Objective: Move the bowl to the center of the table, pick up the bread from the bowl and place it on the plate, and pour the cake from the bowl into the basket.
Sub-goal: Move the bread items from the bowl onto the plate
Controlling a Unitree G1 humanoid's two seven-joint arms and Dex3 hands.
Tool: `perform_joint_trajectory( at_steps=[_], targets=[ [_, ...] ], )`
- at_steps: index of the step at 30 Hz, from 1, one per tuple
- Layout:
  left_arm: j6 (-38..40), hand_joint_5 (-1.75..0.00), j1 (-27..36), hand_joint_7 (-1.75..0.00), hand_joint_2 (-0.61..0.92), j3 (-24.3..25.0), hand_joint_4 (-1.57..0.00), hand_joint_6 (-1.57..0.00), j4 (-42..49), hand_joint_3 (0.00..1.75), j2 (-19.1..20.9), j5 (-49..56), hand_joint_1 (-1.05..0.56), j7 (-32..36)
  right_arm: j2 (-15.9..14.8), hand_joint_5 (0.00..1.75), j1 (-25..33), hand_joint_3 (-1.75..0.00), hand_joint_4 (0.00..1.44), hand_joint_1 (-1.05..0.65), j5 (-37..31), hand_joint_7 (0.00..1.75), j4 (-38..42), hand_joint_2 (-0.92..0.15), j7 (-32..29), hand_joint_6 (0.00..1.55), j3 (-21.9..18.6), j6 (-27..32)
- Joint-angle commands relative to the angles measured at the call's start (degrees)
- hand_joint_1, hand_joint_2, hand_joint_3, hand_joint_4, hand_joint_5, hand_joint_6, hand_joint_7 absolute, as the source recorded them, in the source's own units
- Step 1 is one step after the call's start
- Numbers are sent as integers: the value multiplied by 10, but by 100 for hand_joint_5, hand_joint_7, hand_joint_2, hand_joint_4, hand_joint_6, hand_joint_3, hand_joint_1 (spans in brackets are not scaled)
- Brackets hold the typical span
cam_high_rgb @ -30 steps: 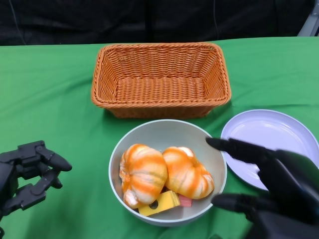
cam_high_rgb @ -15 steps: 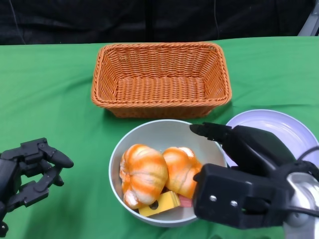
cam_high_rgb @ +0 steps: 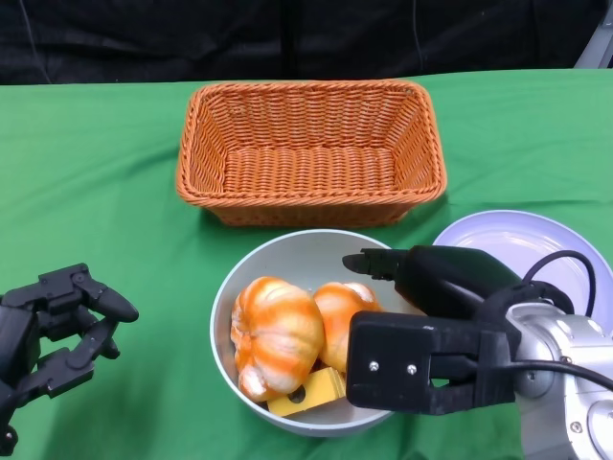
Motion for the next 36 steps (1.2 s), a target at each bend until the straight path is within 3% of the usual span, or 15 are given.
perform_joint_trajectory(
  at_steps=[1,7,15,24,27,30,36],
  targets=[
    [-6,-155,-5,-116,79,0,-74,-80,9,64,12,4,0,9,-12,6,-14,-34,39,-96,-2,0,10,-92,8,24,4,-1],
    [-5,-154,-9,-118,77,-4,-75,-79,16,66,15,16,-2,14,-18,0,-62,-43,28,-102,-39,0,61,-92,54,15,56,-2],
    [-9,-155,-8,-121,75,-10,-79,-79,16,69,16,24,-2,16,1,2,-84,-43,32,-105,-66,1,134,-92,30,17,87,-3],
    [3,-151,-1,-123,77,-17,-74,-75,4,68,19,18,-3,13,8,0,-109,-46,25,-105,-73,0,190,-92,33,14,112,-3],
    [8,-151,4,-123,77,-18,-75,-75,-4,67,20,19,-5,13,9,0,-127,-44,23,-105,-121,0,231,-92,44,14,159,-7],
    [9,-152,6,-122,77,-19,-75,-75,-6,66,20,18,-5,13,12,1,-133,-42,24,-103,-137,0,249,-92,47,15,172,-7],
    [17,-152,9,-121,79,-19,-74,-75,-11,64,18,17,-5,13,24,8,-136,-32,39,-99,-165,1,296,-92,18,18,202,-22]
  ],
)
